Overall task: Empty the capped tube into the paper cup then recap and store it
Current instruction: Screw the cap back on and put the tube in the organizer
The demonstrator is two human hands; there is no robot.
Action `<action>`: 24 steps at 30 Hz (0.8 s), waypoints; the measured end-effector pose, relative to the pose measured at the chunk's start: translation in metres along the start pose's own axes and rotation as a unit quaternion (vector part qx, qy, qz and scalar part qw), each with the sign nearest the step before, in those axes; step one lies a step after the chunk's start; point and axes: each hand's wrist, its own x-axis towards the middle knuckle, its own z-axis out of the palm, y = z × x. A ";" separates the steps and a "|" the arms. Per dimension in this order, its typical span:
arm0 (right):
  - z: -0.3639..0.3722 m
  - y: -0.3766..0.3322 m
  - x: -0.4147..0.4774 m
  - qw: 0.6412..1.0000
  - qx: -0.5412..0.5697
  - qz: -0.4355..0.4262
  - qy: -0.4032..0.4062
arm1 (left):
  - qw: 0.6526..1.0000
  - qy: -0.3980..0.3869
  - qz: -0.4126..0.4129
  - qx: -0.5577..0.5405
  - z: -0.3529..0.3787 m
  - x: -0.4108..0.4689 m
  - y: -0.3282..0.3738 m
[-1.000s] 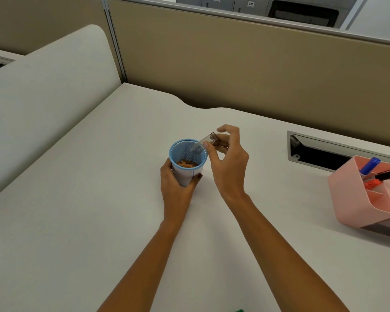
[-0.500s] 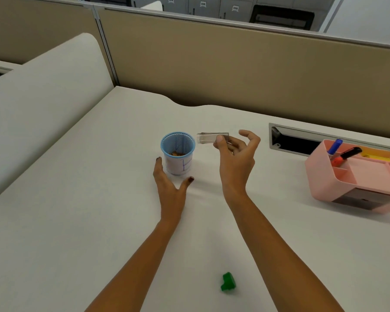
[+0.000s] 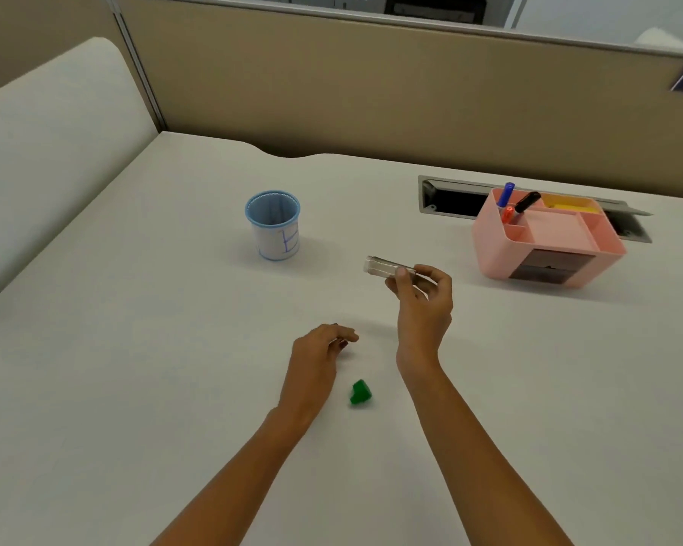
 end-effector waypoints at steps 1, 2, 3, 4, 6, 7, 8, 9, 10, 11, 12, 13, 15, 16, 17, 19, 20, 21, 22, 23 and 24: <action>-0.007 0.002 -0.005 1.000 -0.002 0.005 0.004 | 1.000 -0.017 -0.003 -0.004 0.002 -0.008 0.003; -0.013 0.004 -0.009 1.000 -0.003 0.010 0.008 | 0.999 -0.034 -0.009 -0.005 0.004 -0.015 0.006; -0.020 0.005 -0.014 1.000 -0.003 0.015 0.015 | 0.999 -0.050 -0.016 0.000 0.007 -0.023 0.008; -0.026 0.006 -0.018 1.000 -0.004 0.020 0.022 | 0.998 -0.060 -0.025 0.012 0.010 -0.029 0.010; -0.034 0.007 -0.025 0.999 0.000 0.030 0.036 | 0.996 -0.059 -0.051 0.037 0.015 -0.039 0.010; -0.036 0.008 -0.027 0.999 0.002 0.035 0.041 | 0.996 -0.052 -0.061 0.043 0.016 -0.042 0.010; -0.039 0.009 -0.031 0.998 0.003 0.039 0.043 | 0.996 -0.046 -0.068 0.046 0.018 -0.046 0.011; -0.042 0.009 -0.034 0.998 0.003 0.041 0.043 | 0.996 -0.039 -0.069 0.049 0.019 -0.048 0.013; -0.044 0.009 -0.037 0.998 0.000 0.043 0.043 | 0.996 -0.036 -0.067 0.053 0.020 -0.050 0.013; -0.046 0.009 -0.040 0.998 -0.002 0.043 0.042 | 0.995 -0.036 -0.066 0.060 0.021 -0.051 0.013; -0.048 0.010 -0.042 0.998 -0.003 0.042 0.042 | 0.994 -0.039 -0.065 0.072 0.021 -0.051 0.013; -0.051 0.010 -0.044 0.998 -0.005 0.042 0.042 | 0.993 -0.044 -0.063 0.088 0.022 -0.052 0.012; -0.055 0.010 -0.049 0.998 -0.009 0.043 0.039 | 0.991 -0.046 -0.058 0.111 0.023 -0.051 0.011; -0.057 0.011 -0.051 0.998 -0.013 0.044 0.037 | 0.991 -0.038 -0.058 0.111 0.022 -0.050 0.012; -0.060 0.011 -0.053 0.998 -0.019 0.045 0.035 | 0.993 -0.022 -0.057 0.096 0.021 -0.049 0.013; -0.065 0.012 -0.059 0.998 -0.036 0.044 0.026 | 0.997 0.033 -0.073 0.023 0.017 -0.046 0.016; -0.066 0.013 -0.063 0.998 -0.047 0.038 0.020 | 0.992 0.058 -0.103 -0.032 0.015 -0.043 0.019; -0.068 0.014 -0.067 0.998 -0.059 0.028 0.012 | 0.979 0.074 -0.152 -0.117 0.013 -0.039 0.021; -0.068 0.015 -0.072 0.997 -0.071 0.014 0.002 | 0.944 0.079 -0.214 -0.239 0.011 -0.035 0.023; -0.069 0.016 -0.077 0.997 -0.080 -0.002 -0.009 | 0.885 0.079 -0.270 -0.371 0.008 -0.030 0.026; -0.069 0.017 -0.082 0.996 -0.087 -0.019 -0.021 | 0.816 0.087 -0.308 -0.481 0.006 -0.026 0.028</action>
